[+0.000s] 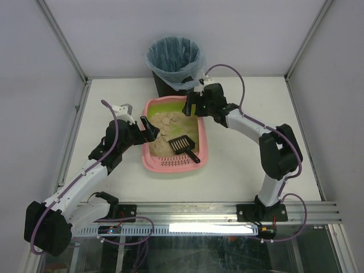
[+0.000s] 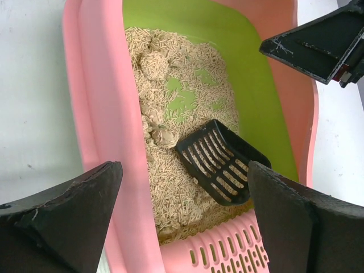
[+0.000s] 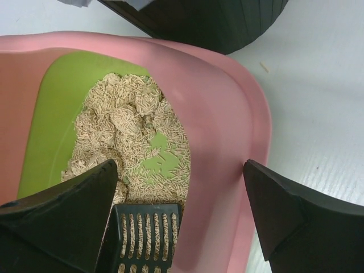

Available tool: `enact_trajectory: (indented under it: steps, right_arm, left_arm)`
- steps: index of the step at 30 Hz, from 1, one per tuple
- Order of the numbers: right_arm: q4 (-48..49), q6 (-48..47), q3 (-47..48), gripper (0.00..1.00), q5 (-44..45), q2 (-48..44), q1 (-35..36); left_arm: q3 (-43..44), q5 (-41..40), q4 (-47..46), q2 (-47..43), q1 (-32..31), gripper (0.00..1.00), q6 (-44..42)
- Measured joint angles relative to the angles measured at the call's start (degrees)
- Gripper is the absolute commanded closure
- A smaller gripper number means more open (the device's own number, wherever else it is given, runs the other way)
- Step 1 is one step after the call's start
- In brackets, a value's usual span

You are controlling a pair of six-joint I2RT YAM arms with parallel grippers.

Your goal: Clean the litter box

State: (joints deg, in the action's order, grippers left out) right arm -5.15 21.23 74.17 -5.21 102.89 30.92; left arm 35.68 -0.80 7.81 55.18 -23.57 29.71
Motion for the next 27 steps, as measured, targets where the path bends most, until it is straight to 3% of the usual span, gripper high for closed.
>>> enact_trajectory:
  steps: [5, 11, 15, 20, 27]
  right_arm:
    - [-0.3, -2.5, -0.2, 0.05, 1.5, -2.6, 0.0]
    - [-1.1, -4.8, -2.5, 0.05, 5.5, -13.8, -0.7]
    - [-1.4, -3.1, -0.7, 0.10, 7.5, -17.7, -2.7]
    - [-3.3, 3.0, 11.2, 0.14, 8.0, -12.7, -7.0]
    - [-6.8, 8.6, 33.4, 0.17, 8.0, 2.6, -9.6]
  left_arm:
    - [0.0, 0.1, -1.1, 0.0, 0.0, 0.03, 0.6]
    - [0.0, 0.1, -1.9, 0.0, 0.0, 0.03, 1.0]
    - [0.0, 0.1, -2.1, 0.0, 0.0, 0.03, 1.0]
    - [0.0, 0.9, -3.0, 0.0, 0.0, 0.03, 1.0]
    - [-0.7, 1.0, -3.1, -0.8, 0.0, 0.03, 1.0]
